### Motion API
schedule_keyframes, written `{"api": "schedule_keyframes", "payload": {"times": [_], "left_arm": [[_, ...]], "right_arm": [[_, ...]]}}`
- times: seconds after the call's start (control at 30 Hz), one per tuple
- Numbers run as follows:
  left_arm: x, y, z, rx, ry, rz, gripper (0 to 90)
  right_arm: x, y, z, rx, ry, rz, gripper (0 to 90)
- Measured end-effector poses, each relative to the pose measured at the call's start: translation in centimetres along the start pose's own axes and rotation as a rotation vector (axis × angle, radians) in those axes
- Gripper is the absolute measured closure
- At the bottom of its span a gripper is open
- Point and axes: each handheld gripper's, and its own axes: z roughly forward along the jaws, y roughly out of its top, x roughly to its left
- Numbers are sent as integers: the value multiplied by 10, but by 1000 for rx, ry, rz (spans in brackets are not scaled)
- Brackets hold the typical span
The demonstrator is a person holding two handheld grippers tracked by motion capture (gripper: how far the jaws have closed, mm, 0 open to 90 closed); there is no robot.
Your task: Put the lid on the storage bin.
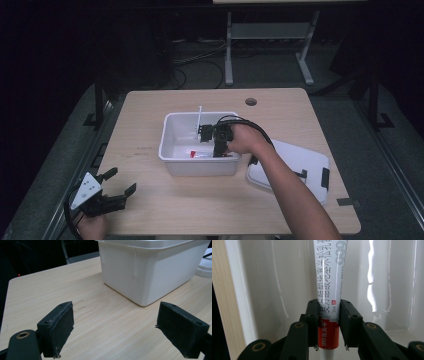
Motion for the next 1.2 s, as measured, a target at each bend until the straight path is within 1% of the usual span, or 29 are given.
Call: {"api": "schedule_keyframes", "payload": {"times": [0.33,0.43,0.5,0.6,0.7,0.77,0.83,1.0,1.1,1.2], "left_arm": [[0,0,0,1,0,2,135],[0,0,0,1,0,1,135],[0,0,0,2,0,3,135],[-1,0,1,3,-1,3,135],[-1,0,1,3,-1,3,135],[-1,0,1,3,-1,2,135],[-1,0,1,3,0,3,135],[-1,1,1,4,-2,6,135],[-1,1,1,3,-2,7,135],[-1,1,1,2,-2,6,135]], "right_arm": [[-1,-1,-1,-2,-1,7,692],[-1,-1,-2,-20,1,15,677],[-1,-1,-3,-35,-9,16,653],[0,-2,-7,-40,-13,21,647],[1,-3,-12,-45,-24,19,635],[2,-4,-18,-51,-29,26,630],[3,-6,-25,-70,-33,25,626],[7,-8,-37,-78,-55,28,613],[9,-11,-44,-81,-68,29,603],[10,-16,-51,-96,-73,35,599]]}}
